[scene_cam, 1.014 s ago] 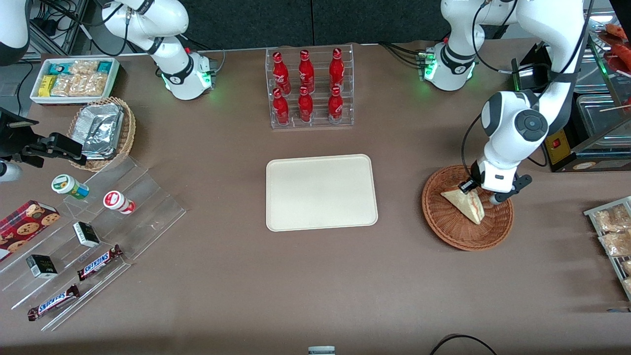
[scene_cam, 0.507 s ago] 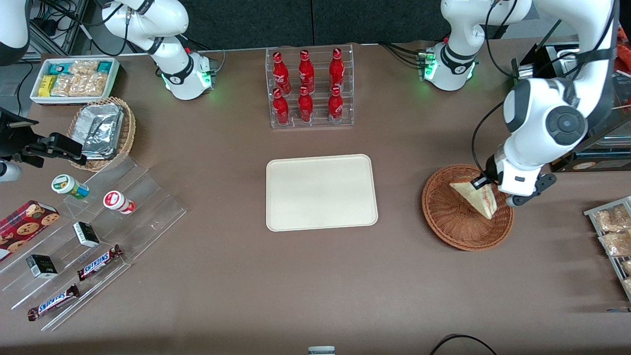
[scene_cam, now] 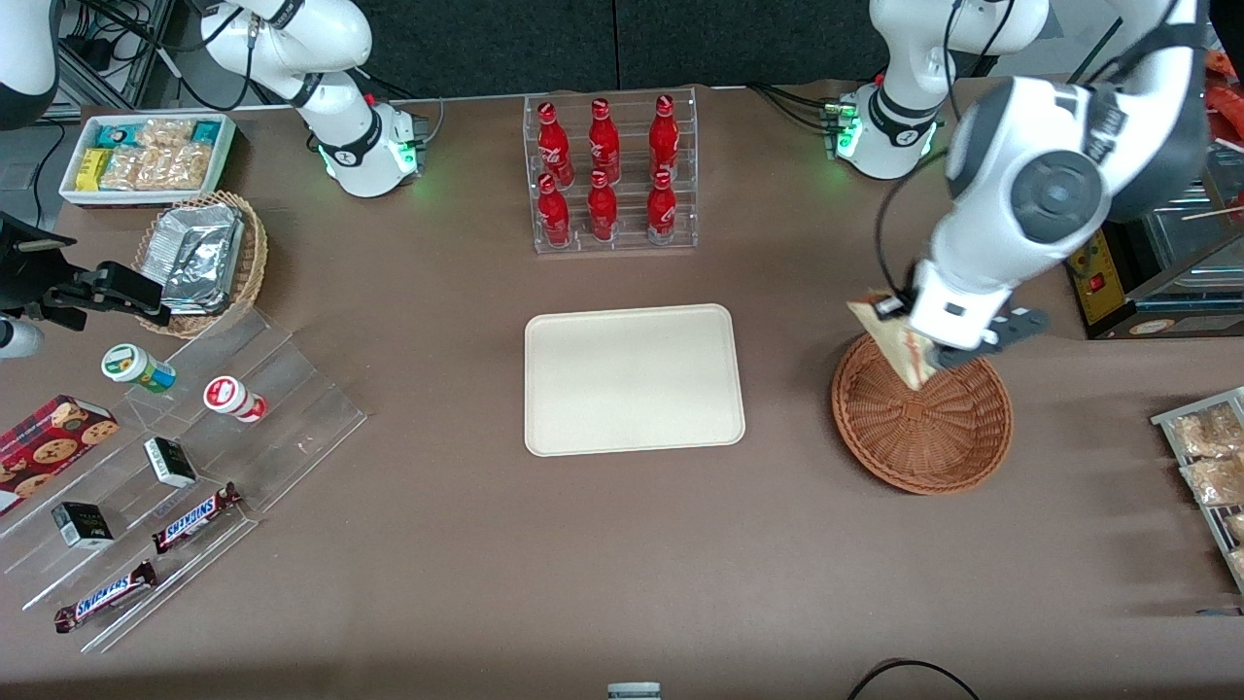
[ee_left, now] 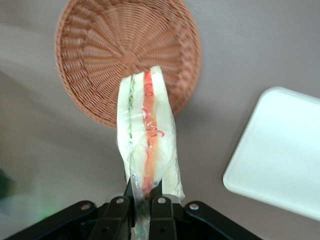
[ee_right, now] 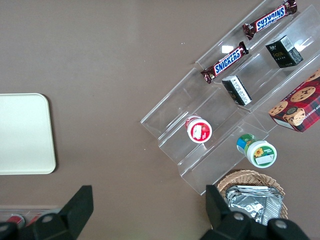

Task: Place sandwich from basket to tray
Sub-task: 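Lift the sandwich out of the basket and carry it toward the white tray, then lower the sandwich onto the white tray and open the left gripper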

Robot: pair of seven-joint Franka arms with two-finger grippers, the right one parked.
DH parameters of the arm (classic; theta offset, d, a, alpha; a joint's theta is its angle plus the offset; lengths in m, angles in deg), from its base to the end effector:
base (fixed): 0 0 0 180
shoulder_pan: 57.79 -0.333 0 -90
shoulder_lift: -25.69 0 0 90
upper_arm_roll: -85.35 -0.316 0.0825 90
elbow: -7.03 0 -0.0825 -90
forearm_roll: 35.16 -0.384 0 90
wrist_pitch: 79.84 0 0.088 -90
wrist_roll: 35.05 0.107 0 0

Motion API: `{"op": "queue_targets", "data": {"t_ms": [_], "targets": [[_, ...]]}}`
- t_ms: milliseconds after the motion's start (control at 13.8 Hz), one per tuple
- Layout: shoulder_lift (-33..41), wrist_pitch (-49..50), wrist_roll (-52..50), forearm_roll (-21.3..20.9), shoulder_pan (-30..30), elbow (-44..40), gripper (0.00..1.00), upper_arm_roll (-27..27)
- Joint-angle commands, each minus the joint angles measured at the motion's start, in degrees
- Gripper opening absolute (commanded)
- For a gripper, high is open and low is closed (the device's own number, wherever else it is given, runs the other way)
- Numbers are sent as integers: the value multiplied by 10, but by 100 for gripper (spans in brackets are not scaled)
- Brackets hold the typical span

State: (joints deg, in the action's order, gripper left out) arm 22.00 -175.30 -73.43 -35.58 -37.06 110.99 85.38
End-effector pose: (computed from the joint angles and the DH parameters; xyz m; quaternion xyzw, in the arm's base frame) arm 0.5211 -0.1968 0.4821 -0.9827 -0.1516 0.0906 0.0555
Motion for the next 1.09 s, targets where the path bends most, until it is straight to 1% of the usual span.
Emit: {"op": "queue_targets", "data": {"t_ms": [0, 145, 290, 652, 1014], "targets": [[-4, 20, -7, 9, 61, -22, 0, -6], [-11, 15, -12, 30, 95, -23, 0, -6], [-21, 5, -20, 39, 124, -24, 0, -6], [-90, -110, -107, 48, 205, -25, 0, -6], [-176, -201, -144, 48, 264, -49, 0, -6]]}}
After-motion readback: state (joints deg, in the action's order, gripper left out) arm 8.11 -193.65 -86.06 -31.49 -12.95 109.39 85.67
